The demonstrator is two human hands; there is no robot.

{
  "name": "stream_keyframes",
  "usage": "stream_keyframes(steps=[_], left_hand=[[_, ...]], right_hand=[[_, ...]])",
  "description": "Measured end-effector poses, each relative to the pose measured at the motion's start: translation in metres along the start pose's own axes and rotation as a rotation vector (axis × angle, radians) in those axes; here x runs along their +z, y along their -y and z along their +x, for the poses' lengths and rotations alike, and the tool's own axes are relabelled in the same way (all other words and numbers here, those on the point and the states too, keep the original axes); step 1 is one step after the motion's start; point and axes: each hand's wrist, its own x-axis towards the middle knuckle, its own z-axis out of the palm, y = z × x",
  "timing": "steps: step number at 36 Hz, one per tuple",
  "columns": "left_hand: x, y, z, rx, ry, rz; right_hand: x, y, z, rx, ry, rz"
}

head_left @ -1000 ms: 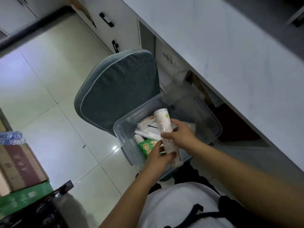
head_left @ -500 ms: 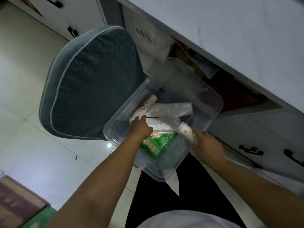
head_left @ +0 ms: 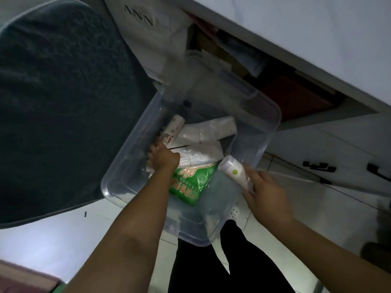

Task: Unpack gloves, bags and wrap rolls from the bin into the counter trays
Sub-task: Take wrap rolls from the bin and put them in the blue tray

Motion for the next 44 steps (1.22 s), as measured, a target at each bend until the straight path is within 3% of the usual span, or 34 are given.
stream_keyframes(steps=[6,10,15,23,30,38,44], left_hand=[[0.006,-0.014,0.000,0.028,-0.059,0.065],[0.006,-0.018,0.005,0.070,0.020,0.105],[0.001,-0.019,0.016,0.128,0.102,0.359],[-0.002,-0.025,0.014,0.212,0.139,0.400],[-0.021,-0.022,-0.037,0.213,0.096,0.000],[-0.047,-0.022,-0.172,0.147,0.180,-0.399],[-0.041,-0.055,-0.313,0.160,0.173,-0.709]], right_hand=[[-0.001,-0.002,0.001,0.002,0.011,-0.034],[-0.001,-0.001,0.003,0.016,0.017,-0.026],[0.001,0.002,0.004,0.015,0.018,-0.054],[0.004,-0.004,0.005,0.026,0.015,-0.026],[0.000,-0.013,0.010,-0.029,0.052,0.030],[-0.032,-0.048,0.000,-0.171,0.027,0.422],[-0.109,-0.115,-0.052,-0.357,-0.009,0.800]])
